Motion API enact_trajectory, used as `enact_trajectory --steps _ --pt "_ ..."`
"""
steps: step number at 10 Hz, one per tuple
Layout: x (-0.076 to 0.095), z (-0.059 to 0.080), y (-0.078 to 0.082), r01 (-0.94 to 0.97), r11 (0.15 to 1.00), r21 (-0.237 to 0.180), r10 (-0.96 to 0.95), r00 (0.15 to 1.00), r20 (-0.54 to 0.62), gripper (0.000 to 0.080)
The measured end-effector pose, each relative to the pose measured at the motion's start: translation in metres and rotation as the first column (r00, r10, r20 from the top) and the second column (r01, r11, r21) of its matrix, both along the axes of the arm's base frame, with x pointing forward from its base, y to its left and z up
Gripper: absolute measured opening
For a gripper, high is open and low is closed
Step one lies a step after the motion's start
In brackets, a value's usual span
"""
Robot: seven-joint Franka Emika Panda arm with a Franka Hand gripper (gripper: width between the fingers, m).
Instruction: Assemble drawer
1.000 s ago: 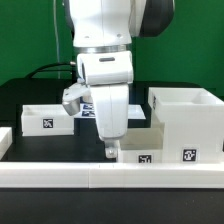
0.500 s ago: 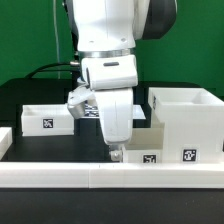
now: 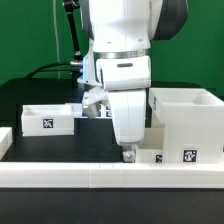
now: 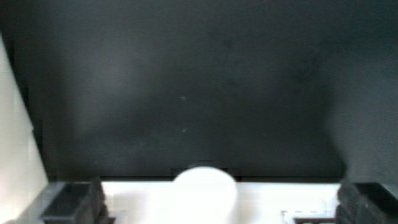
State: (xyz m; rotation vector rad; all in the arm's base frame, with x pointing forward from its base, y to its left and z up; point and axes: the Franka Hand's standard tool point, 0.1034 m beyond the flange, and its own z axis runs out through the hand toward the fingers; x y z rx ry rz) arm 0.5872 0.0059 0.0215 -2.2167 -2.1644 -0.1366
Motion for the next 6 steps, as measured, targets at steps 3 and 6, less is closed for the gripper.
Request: enact_trajectory --steps 3,6 --pt "0.0002 0.0 0.0012 -0.004 1.0 -0.001 0.004 1.0 -0.001 0.0649" --pt "0.0009 0.001 0.0017 0.002 1.0 -0.008 -0.002 1.0 -0.01 0.0649"
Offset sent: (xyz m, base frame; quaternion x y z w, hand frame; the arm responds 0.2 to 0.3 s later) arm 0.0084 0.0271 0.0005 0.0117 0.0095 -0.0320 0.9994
